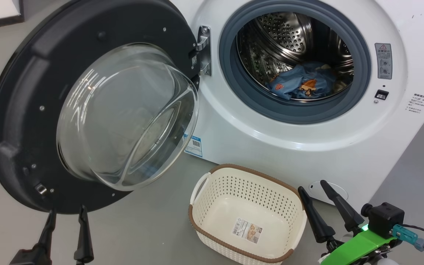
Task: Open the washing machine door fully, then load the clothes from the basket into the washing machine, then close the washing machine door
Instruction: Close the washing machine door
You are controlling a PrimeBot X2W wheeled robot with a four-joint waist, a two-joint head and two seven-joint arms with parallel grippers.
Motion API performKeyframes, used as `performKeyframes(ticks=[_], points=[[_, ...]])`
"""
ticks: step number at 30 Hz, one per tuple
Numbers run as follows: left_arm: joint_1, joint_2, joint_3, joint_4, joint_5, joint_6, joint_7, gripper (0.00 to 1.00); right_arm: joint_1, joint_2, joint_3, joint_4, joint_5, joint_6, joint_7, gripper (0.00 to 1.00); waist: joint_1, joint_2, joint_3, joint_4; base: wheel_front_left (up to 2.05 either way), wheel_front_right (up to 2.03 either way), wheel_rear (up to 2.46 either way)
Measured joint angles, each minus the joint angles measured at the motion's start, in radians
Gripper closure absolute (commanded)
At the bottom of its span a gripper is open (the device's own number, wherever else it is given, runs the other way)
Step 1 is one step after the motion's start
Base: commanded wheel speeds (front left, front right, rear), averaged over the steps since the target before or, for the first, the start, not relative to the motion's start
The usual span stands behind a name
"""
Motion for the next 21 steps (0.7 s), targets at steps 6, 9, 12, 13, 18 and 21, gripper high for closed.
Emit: performKeyframes(ticks=[6, 9, 12, 13, 18, 21], points=[[0.000, 0.000, 0.000, 0.000, 0.003, 0.000, 0.000, 0.09, 0.000, 0.000, -0.003, 0.000, 0.000, 0.000, 0.000, 0.00, 0.0000, 0.0000, 0.000, 0.002, 0.00, 0.00, 0.00], [0.000, 0.001, 0.000, 0.000, 0.004, 0.000, 0.000, 0.60, 0.000, 0.000, -0.008, 0.000, 0.000, 0.000, 0.000, 0.00, 0.0000, 0.0000, -0.001, 0.005, 0.00, 0.00, 0.00], [0.000, 0.004, 0.000, -0.003, 0.004, -0.002, 0.000, 1.00, 0.000, 0.001, -0.019, 0.000, 0.000, 0.000, 0.000, 0.00, 0.0000, 0.0000, -0.001, 0.010, 0.00, 0.00, 0.00], [-0.001, 0.007, 0.000, -0.009, 0.004, -0.002, 0.000, 1.00, 0.000, 0.001, -0.021, 0.000, 0.000, 0.000, 0.000, 0.00, 0.0000, 0.0000, -0.002, 0.011, 0.00, 0.00, 0.00], [-0.006, 0.034, 0.000, -0.044, -0.002, -0.011, 0.010, 1.00, 0.000, 0.004, -0.025, 0.000, 0.000, 0.000, 0.000, 0.00, 0.0000, 0.0000, -0.002, 0.018, 0.00, 0.00, 0.00], [-0.018, 0.060, -0.002, -0.098, -0.005, -0.025, 0.037, 1.00, 0.000, 0.005, -0.027, -0.001, 0.000, 0.000, 0.000, 0.00, 0.0000, 0.0000, -0.001, 0.023, 0.00, 0.00, 0.00]])
